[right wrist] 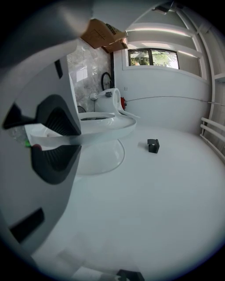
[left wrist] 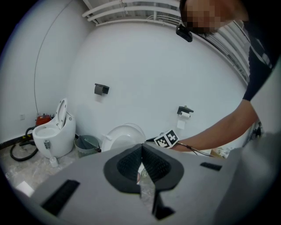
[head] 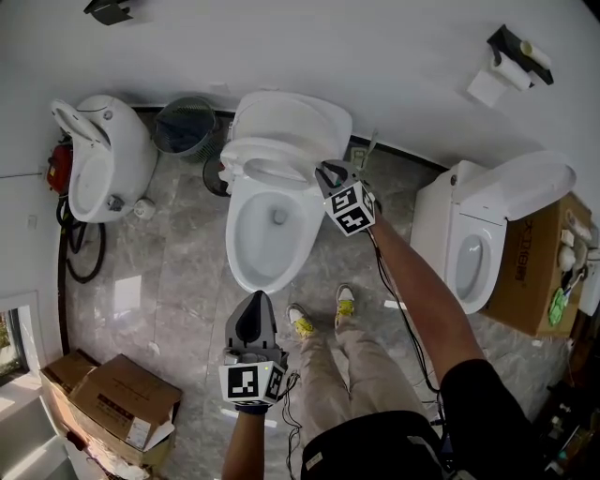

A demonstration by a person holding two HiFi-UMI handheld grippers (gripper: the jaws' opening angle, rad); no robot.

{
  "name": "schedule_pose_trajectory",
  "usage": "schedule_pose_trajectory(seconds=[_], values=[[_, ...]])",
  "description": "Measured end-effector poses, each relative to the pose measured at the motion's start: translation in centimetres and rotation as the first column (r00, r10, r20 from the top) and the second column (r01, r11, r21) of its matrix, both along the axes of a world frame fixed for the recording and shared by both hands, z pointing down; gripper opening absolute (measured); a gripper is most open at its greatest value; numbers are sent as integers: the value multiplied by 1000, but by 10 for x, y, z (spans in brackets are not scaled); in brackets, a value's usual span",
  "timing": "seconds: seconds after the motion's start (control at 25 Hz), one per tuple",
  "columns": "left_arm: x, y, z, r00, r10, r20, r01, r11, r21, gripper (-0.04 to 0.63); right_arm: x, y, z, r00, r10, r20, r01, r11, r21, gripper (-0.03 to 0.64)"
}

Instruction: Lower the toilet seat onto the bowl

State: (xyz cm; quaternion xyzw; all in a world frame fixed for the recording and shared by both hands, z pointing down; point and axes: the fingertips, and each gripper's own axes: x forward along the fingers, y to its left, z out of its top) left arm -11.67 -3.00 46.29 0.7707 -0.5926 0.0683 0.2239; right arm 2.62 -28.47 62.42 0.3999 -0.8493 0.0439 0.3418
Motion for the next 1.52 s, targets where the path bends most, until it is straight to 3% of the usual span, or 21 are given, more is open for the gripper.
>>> schedule_pose_trajectory(seconds=[1.52], values=[[-12,31,14,1000,-17,-10,17,1000,-9,11,-26,86,12,996,-67,60,67,998,-5,86]])
